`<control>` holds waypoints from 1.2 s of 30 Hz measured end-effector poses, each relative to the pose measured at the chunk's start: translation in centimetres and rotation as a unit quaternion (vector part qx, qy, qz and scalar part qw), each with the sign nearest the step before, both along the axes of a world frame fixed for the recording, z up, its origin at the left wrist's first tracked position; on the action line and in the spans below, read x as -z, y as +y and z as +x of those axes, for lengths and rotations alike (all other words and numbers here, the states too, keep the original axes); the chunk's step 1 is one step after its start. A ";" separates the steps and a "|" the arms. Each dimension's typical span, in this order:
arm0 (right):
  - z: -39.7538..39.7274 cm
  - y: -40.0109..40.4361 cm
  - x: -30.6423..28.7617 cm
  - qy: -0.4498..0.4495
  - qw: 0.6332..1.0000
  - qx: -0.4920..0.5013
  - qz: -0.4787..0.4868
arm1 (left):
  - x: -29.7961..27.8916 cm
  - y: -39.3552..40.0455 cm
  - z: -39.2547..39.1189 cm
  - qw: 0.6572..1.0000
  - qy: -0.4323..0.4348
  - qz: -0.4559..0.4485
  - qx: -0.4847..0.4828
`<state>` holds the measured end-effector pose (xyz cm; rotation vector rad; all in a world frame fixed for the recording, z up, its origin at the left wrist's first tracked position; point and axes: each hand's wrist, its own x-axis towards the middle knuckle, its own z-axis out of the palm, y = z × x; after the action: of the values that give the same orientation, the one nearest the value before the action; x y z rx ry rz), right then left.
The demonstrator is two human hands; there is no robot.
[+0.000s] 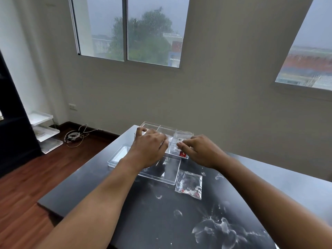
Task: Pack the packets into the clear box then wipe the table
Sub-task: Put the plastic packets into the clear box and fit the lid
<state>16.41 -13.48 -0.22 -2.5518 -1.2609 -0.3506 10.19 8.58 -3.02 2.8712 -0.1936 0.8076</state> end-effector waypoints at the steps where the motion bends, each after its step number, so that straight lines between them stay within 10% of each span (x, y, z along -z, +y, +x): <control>1: 0.2 0.2 0.1 -0.004 1.000 0.001 -0.011 | -0.1 -0.1 0.0 1.000 0.006 -0.012 0.002; 8: 0.9 -0.1 0.2 -0.066 0.996 0.037 0.039 | -0.5 -0.3 -0.2 0.998 -0.063 -0.015 -0.002; 14: 0.5 0.9 -0.2 -0.009 0.991 0.059 -0.119 | -1.3 -0.6 -0.9 0.998 -0.059 -0.019 0.026; 23: 0.9 1.0 -0.2 0.001 0.994 0.047 -0.103 | -0.9 -1.0 -0.8 0.999 0.002 -0.029 0.039; 36: -1.9 -4.0 -4.6 0.047 0.995 0.086 -0.001 | -2.0 -2.2 -2.4 0.977 -0.144 -0.072 0.136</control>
<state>14.54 -17.48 4.43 -2.6525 -1.0137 -0.2610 7.81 6.42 -1.01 2.5078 -0.5248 1.1243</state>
